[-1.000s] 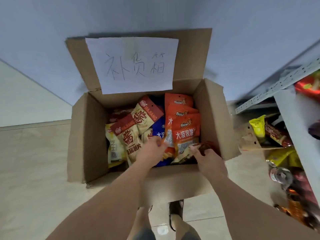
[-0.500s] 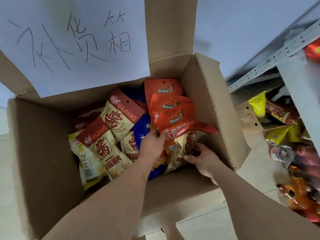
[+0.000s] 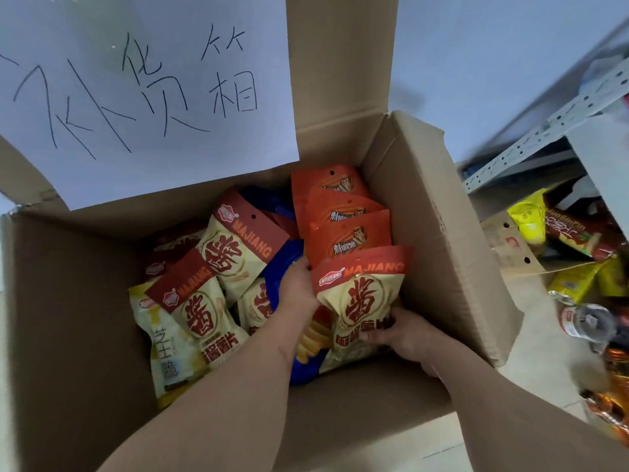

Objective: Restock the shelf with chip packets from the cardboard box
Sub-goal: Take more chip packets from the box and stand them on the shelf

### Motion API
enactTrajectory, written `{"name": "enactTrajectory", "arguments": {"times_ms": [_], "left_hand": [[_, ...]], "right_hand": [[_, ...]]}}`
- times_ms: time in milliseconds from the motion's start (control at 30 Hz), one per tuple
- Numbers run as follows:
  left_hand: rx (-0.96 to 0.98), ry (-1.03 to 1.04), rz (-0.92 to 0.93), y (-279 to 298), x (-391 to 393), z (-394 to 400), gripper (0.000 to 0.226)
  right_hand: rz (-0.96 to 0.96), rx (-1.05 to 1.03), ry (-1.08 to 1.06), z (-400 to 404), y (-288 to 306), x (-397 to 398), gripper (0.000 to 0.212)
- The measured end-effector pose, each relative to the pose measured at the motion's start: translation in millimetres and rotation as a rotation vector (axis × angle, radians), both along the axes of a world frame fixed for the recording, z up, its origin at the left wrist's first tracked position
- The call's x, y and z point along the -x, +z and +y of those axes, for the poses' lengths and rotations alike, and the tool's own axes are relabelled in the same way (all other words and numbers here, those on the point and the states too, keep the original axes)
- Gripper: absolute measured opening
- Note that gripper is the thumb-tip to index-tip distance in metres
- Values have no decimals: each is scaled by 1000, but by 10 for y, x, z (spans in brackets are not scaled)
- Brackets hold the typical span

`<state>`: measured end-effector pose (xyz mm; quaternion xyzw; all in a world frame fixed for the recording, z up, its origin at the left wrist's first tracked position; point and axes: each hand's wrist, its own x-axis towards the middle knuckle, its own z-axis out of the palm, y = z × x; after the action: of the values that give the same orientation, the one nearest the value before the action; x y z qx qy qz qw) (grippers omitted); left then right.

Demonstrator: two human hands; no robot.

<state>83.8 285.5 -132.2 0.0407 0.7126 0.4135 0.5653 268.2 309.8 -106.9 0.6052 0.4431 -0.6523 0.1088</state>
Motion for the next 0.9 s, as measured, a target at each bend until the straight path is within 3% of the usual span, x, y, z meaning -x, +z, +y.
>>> {"name": "enactTrajectory", "arguments": {"times_ms": [67,133,300,367,600,900], "left_hand": [[-107,170,-79,10,24,-18,22],[-139,199,-16,12,51,-12,33],[-61,-295,303,-41,-120,-34,12],[-20,-314,323,-55,-199,-37,15],[-38,47,63,349,104,-103,17],[-156,-170,36,1793,379,-361,27]], "right_hand": [[27,24,30,2,-16,-25,43],[72,40,7,-9,-24,-47,40],[107,-16,-209,-45,-45,-151,38],[117,-46,-217,-51,-18,-161,38],[174,-101,-251,-47,405,-199,25],[193,-234,-408,-368,1635,-483,24]]}}
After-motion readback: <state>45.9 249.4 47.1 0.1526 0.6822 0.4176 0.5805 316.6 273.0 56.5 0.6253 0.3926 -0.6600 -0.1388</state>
